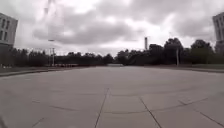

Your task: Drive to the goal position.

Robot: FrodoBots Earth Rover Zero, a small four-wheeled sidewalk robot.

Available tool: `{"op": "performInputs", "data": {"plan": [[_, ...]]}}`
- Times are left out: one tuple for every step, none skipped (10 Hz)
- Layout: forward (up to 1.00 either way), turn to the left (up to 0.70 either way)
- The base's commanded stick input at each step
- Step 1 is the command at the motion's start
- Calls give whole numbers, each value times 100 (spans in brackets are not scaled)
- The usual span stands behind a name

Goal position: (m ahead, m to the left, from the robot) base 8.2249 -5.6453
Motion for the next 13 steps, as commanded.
{"op": "performInputs", "data": {"plan": [[100, 0], [100, 0], [100, 0], [100, -2], [100, -13], [100, -19], [100, -9], [100, 0], [100, -1], [100, -5], [100, -17], [100, -20], [100, -11]]}}
